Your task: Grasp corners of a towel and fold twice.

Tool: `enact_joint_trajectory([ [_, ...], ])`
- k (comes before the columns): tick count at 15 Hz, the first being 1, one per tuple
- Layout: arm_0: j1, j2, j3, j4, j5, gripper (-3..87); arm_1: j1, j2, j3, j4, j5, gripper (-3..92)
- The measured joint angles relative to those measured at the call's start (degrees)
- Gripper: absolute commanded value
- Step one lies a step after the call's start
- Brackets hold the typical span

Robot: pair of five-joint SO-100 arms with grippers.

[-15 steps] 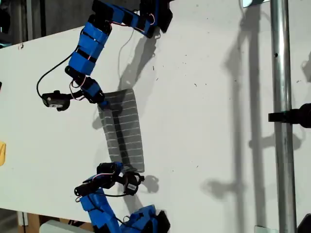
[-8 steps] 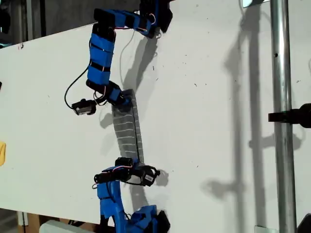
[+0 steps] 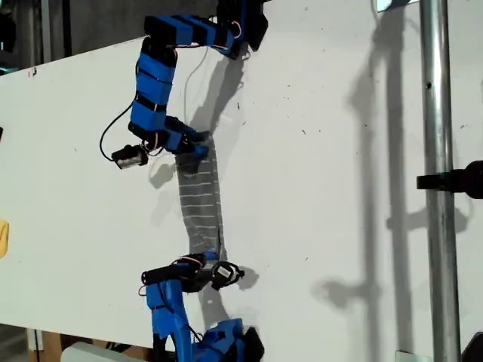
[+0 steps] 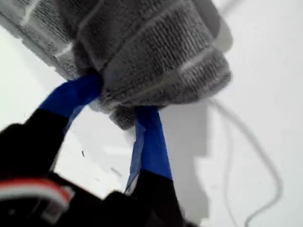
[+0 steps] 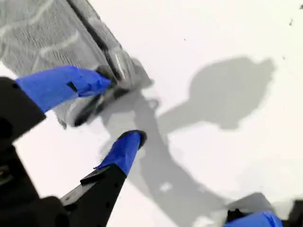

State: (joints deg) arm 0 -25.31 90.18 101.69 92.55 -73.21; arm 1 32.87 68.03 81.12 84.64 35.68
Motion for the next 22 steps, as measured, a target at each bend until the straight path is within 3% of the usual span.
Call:
enact_joint_trajectory([
  [4, 0.1, 37.3, 16.9, 3.6, -6.2, 21.0, 6.9, 23.5, 13.3, 9.1, 7.6, 27.9],
  [7, 2.7, 66.5, 30.8, 1.5, -12.3, 18.5, 8.8, 50.1, 30.0, 11.5, 18.2, 28.2],
  [9, 5.9, 82.4, 39.1, -1.6, -14.7, 13.9, 2.9, 65.2, 36.8, 14.8, 26.3, 27.0],
  [11, 8.5, 96.1, 47.4, -5.4, -15.3, -2.2, -8.3, 76.5, 41.9, 16.7, 37.6, 25.3],
  [12, 10.2, 103.7, 51.9, -7.8, -12.9, -2.5, -14.2, 83.6, 46.5, 16.5, 44.3, 30.3],
  [15, 12.2, 108.5, 59.6, -11.5, -9.8, -2.6, -29.4, 102.7, 62.3, 10.5, 59.3, 29.8],
  [17, 13.1, 108.8, 71.5, -16.2, -11.1, -2.6, -31.7, 105.6, 63.6, 10.1, 61.4, 33.4],
  [19, 13.4, 109.2, 75.6, -17.0, -9.7, -2.6, -31.0, 105.3, 63.7, 10.0, 61.1, 36.1],
  [20, 13.4, 109.2, 75.8, -17.0, -9.4, -2.6, -28.7, 104.1, 63.7, 9.2, 57.9, 37.0],
  [22, 13.4, 109.2, 75.9, -17.0, -9.4, -2.6, -17.3, 96.9, 62.7, 4.1, 42.5, 39.5],
])
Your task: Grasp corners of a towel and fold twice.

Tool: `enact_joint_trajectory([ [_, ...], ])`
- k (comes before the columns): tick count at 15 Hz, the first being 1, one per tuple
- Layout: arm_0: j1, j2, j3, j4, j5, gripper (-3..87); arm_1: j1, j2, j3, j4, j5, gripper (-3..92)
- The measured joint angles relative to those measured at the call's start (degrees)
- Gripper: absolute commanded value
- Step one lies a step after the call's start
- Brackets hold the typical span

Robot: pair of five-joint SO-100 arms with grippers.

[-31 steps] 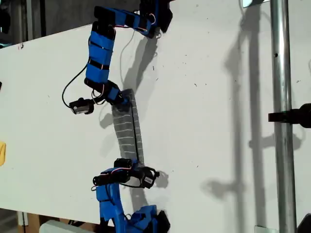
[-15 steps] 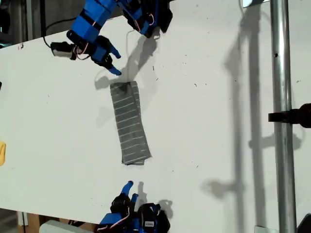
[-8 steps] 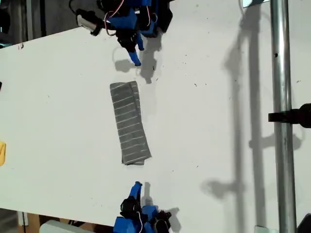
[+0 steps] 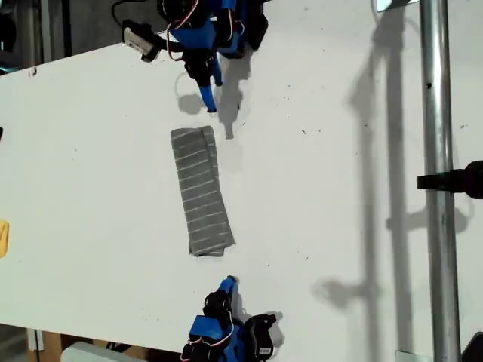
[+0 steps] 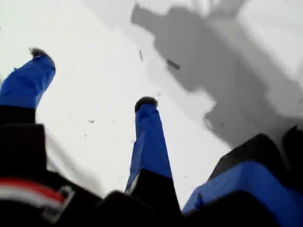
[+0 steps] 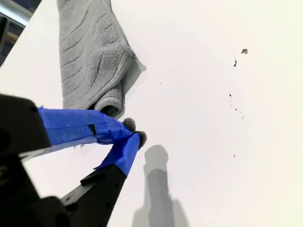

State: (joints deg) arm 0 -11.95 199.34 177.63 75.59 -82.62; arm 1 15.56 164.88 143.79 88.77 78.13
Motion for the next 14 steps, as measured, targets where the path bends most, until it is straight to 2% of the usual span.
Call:
enact_joint_trajectory([
  [3, 0.1, 0.0, 0.1, 0.0, 0.0, -2.6, 16.0, -16.3, -4.1, -10.5, -25.7, 43.1],
  [5, 0.1, 0.0, 0.1, 0.0, 0.0, -2.6, 21.5, -25.8, -4.6, -18.5, -34.3, 44.1],
  [9, 0.1, 0.0, 0.1, 0.0, 0.0, -2.6, 24.6, -47.9, -8.0, -33.0, -34.2, 42.9],
  [12, 0.1, 0.0, 0.1, 0.0, 0.1, -2.6, 22.8, -68.0, -16.0, -39.6, -26.5, 40.7],
  [14, 0.1, 0.0, 0.1, 0.0, 0.1, -2.6, 19.4, -75.1, -21.7, -41.8, -22.7, 34.8],
])
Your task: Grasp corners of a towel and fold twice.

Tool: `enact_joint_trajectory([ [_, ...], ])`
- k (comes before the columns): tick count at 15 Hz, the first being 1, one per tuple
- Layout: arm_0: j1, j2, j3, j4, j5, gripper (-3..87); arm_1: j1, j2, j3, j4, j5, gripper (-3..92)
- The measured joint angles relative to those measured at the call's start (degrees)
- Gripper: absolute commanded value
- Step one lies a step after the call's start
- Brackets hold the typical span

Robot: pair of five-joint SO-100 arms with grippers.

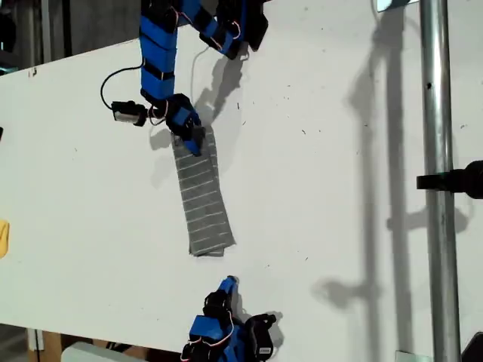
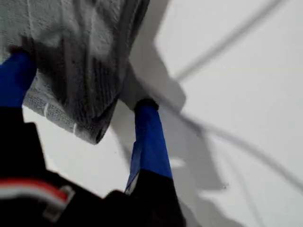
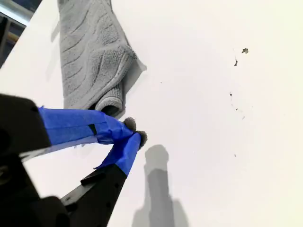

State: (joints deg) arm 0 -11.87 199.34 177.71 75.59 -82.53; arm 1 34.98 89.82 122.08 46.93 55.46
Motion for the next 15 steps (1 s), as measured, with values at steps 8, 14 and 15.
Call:
enact_joint_trajectory([
  [8, 0.0, 0.0, 0.0, 0.0, 0.4, -2.6, -6.6, 7.8, -2.9, 6.9, 6.1, -0.2],
  [14, 0.0, 0.0, 0.0, 0.0, 0.9, -2.6, -13.5, 31.7, -20.7, 57.8, 12.6, -0.2],
  [15, 0.0, 0.0, 0.0, 0.0, 0.9, -2.6, -14.2, 25.0, -20.5, 50.4, 11.7, -0.2],
])
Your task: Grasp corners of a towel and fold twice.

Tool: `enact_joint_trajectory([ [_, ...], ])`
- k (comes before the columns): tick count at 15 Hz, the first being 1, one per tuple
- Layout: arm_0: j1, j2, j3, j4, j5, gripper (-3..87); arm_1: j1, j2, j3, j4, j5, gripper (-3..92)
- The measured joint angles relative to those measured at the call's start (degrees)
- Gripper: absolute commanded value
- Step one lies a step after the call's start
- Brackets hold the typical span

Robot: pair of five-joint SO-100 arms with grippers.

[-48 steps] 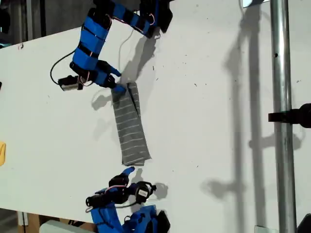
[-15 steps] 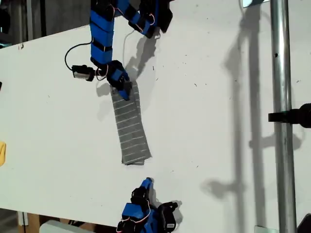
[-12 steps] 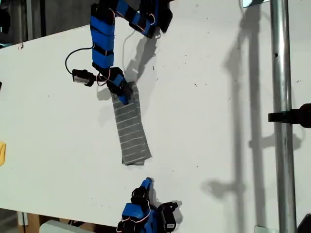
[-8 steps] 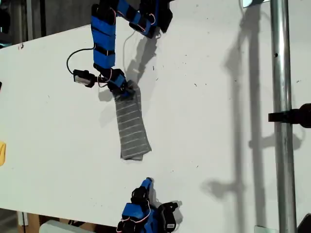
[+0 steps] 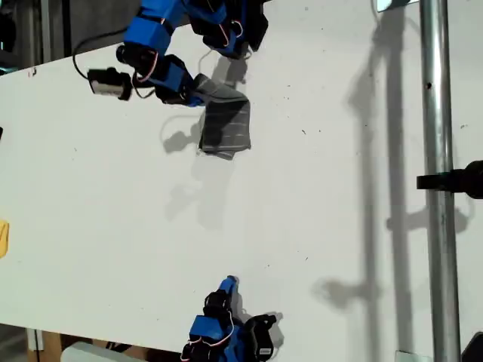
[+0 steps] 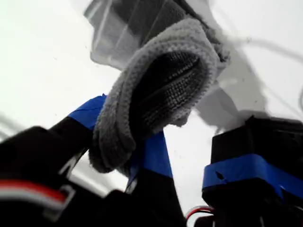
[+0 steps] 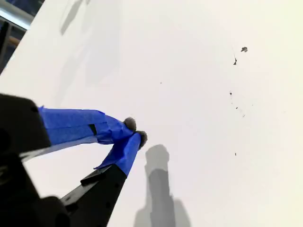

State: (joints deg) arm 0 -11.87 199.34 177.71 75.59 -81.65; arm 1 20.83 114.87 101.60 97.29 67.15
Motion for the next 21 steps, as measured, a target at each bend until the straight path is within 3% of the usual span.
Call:
enact_joint_trajectory([
  [1, 0.0, 0.0, 0.0, 0.0, 0.0, -2.6, -0.6, -6.7, -0.3, -7.4, -0.8, -0.2],
  [3, 0.0, 0.0, 0.0, 0.0, 0.0, -2.6, -0.7, -14.4, 0.1, -14.2, -0.8, 0.1],
  [4, 0.0, 0.0, 0.0, 0.0, 0.0, -2.6, -0.6, -17.1, 0.7, -16.3, -0.8, 14.4],
  [5, 0.0, 0.0, 0.0, 0.0, 0.0, -2.6, -0.6, -18.9, 1.3, -16.4, -0.4, 34.6],
  [6, 0.0, 0.0, 0.0, 0.0, 0.0, -2.6, -0.6, -21.0, 1.8, -16.9, -0.2, 39.5],
  [10, 0.0, 0.0, 0.0, 0.0, 0.0, -2.6, 2.9, -19.3, 1.0, -15.6, -2.5, 29.2],
  [13, 0.0, 0.0, 0.0, 0.0, -0.1, -2.6, 13.9, -0.8, -3.2, -9.2, -7.6, 16.6],
  [15, 0.0, 0.0, 0.0, 0.0, -0.9, -1.9, 21.0, 13.1, -1.7, -6.8, -10.0, 1.1],
  [18, 0.2, 0.0, 0.0, 0.0, -1.8, 2.7, 22.2, 33.1, 8.7, -8.3, -9.9, -0.3],
  [21, 6.3, 0.0, 0.0, 0.1, -6.4, 2.8, 17.2, 63.5, 34.2, -10.0, 1.1, 0.8],
])
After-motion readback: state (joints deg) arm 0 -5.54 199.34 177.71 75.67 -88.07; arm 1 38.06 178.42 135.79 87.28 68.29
